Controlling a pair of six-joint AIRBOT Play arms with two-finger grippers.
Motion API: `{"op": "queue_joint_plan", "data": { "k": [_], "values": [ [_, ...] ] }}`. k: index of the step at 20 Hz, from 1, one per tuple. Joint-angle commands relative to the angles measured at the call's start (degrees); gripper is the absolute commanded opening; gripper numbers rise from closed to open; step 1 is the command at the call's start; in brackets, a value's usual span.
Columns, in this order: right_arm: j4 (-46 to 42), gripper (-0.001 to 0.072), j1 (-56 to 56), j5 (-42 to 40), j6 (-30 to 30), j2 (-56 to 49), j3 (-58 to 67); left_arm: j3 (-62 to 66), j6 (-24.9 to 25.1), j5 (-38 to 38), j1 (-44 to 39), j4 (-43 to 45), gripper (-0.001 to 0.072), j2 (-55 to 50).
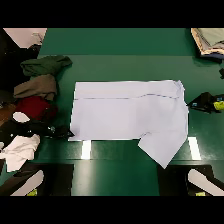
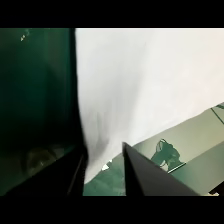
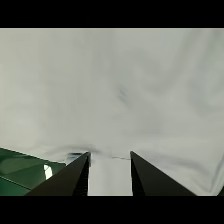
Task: Fold the shirts.
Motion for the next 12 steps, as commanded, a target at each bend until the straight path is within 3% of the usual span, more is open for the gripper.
{"op": "queue_joint_plan", "data": {
  "k": [1, 2, 7, 9, 10, 12],
  "values": [
    [-3.3, 0.0315, -0.02, 0.35, 0.02, 0.26, -0.13, -0.35, 0.31, 0.68, 0.0, -1.75, 0.0117, 0.07],
    [-5.81, 0.0315, -0.02, 0.94, 0.17, 0.26, -0.15, -0.35, 0.39, 0.66, 0.0, -1.86, 0.0025, 0.07],
    [-16.92, 0.033, -0.04, 1.16, 1.75, 2.51, -11.56, 3.32, 0.26, 0.98, 0.0, -1.92, 0.0023, 0.55],
    [-19.96, 0.0589, -0.04, 1.03, 1.88, 3.78, -17.97, 5.75, 0.28, 0.52, 0.0, -1.95, 0.0024, 0.55],
    [-20.33, 0.0586, -0.02, 0.81, 1.97, 4.44, -20.55, 6.51, 0.28, 0.66, 0.0, -1.95, 0.0023, 0.55],
    [-20.31, 0.0456, -0.02, -0.02, 2.8, 6.05, -24.79, 7.06, 0.28, 0.96, 0.0, -1.97, 0.0023, 0.55]
  ]
}}
